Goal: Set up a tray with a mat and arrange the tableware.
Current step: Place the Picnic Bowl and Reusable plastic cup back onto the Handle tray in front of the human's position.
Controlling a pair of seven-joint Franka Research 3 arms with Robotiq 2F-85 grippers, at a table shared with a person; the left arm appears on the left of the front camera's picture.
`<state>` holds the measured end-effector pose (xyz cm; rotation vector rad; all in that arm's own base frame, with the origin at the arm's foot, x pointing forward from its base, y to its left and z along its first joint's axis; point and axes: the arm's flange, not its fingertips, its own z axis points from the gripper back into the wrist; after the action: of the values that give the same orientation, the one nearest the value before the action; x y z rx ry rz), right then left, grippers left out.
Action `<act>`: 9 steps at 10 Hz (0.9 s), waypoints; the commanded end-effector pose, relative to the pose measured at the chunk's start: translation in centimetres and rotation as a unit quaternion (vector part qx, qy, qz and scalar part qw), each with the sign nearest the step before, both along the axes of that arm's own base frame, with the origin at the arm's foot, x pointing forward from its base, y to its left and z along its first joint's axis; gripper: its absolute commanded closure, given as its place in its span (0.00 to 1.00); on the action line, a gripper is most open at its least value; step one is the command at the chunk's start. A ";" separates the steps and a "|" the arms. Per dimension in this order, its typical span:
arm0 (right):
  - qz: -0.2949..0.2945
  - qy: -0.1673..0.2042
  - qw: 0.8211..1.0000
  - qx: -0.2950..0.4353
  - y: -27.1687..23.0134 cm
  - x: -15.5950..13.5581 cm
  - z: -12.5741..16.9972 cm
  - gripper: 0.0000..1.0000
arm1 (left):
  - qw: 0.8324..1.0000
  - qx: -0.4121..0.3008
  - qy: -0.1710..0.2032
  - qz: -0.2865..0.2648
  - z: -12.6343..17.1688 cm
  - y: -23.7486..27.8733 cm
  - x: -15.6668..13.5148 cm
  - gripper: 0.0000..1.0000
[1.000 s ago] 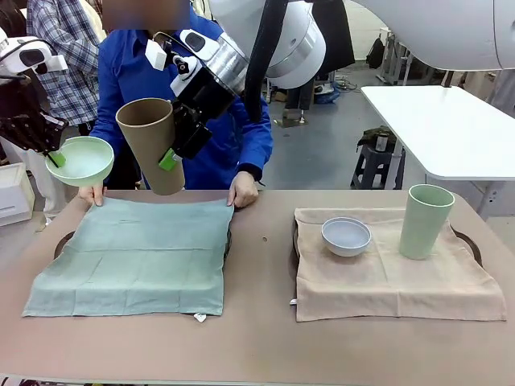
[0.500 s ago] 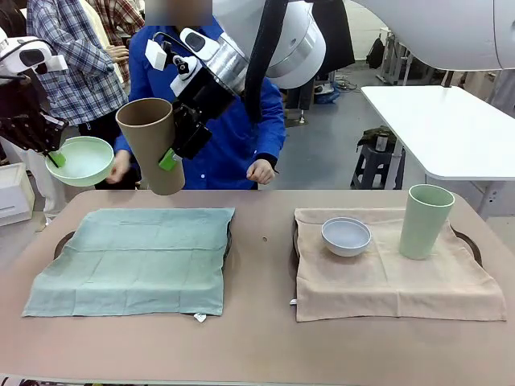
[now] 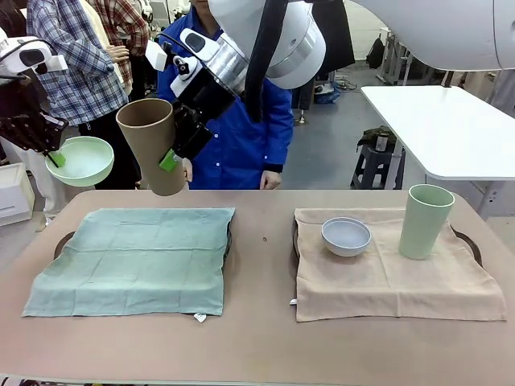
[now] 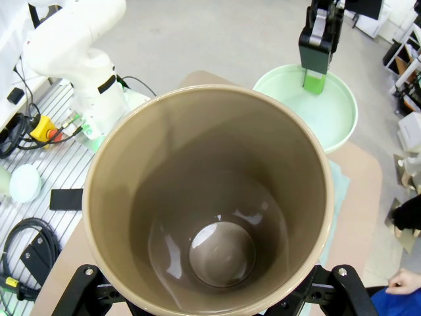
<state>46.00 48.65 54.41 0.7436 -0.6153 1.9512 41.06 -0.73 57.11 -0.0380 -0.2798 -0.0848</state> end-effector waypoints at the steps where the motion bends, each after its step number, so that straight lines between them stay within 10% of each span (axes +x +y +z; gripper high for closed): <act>1: 0.033 0.011 0.999 0.017 -0.9 1.4 -2.5 0.15 | 1.000 -0.009 0.023 -0.007 -1.8 0.6 1.1 0.96; 9: 0.039 0.069 0.997 0.026 -1.8 3.9 -14.9 0.15 | 0.995 -0.028 0.095 -0.002 -12.0 0.9 4.8 0.96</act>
<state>50.40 47.28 40.09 0.9643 -0.5601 1.9186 45.67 0.43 45.89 -0.0990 -0.0765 -0.0613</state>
